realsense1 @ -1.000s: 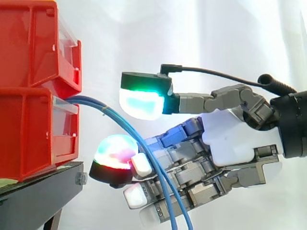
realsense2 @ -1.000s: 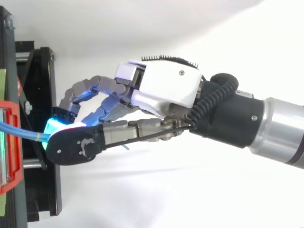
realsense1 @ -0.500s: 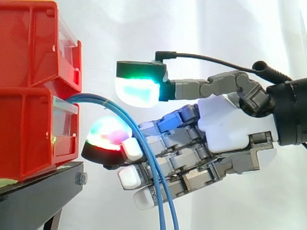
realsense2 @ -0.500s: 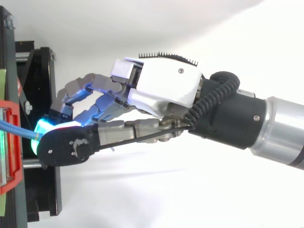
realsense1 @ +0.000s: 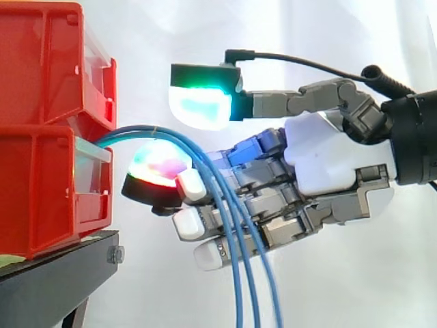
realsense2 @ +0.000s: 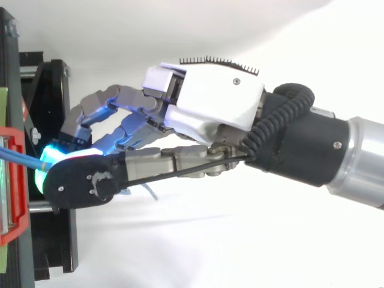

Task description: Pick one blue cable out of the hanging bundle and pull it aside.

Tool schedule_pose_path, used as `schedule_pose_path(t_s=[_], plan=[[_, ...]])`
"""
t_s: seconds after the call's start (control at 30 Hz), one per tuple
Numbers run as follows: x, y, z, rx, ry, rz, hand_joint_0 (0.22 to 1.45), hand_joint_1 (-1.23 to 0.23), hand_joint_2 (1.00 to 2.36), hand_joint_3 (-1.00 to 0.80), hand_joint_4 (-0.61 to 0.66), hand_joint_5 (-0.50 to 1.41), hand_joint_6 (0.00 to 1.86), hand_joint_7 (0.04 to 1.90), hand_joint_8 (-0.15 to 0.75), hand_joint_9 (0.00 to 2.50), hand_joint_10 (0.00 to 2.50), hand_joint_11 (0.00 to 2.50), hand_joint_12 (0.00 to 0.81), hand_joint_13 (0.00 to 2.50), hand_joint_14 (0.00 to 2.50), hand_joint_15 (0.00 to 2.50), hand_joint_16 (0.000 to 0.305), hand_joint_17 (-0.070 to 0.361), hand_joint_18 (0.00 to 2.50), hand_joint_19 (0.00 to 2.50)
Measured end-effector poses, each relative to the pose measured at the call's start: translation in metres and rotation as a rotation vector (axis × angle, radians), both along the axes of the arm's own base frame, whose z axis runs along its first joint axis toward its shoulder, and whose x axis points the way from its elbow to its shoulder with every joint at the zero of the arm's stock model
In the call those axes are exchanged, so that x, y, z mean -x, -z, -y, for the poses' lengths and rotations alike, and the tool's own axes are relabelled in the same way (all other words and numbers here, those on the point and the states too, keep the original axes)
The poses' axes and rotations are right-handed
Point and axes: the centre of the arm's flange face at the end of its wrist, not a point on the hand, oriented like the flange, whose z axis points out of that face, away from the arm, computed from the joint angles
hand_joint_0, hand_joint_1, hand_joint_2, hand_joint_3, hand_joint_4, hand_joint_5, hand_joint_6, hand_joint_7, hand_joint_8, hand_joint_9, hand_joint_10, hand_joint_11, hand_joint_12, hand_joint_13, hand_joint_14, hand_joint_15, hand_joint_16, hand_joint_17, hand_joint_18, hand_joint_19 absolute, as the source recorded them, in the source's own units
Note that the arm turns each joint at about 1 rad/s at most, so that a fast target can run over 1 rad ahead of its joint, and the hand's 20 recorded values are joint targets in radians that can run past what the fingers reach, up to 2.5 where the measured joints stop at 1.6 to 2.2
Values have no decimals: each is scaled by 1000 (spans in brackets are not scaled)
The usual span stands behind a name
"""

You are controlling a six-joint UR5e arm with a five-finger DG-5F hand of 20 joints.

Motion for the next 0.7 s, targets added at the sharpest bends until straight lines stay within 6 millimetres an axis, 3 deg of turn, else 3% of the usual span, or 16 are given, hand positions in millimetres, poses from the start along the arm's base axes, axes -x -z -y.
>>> schedule_pose_path(t_s=[0.47, 0.6, 0.7], plan=[[5, -5, 1, 8, 1, -21, 651, -767, 1022, -230, 48, -204, 936, 597, 231, 882, 19, 790, 267, 854, 22, 520, 47, 105, 585, 383], [6, -3, 1, 7, 2, -25, 639, -753, 1023, -209, -79, -174, 950, 724, 229, 982, 21, 797, 259, 881, 22, 523, 45, 101, 607, 398], [7, 0, 1, 8, 3, -30, 601, -719, 1013, -349, -13, -148, 937, 781, 239, 1037, 24, 798, 262, 913, 21, 524, 44, 100, 626, 406]])
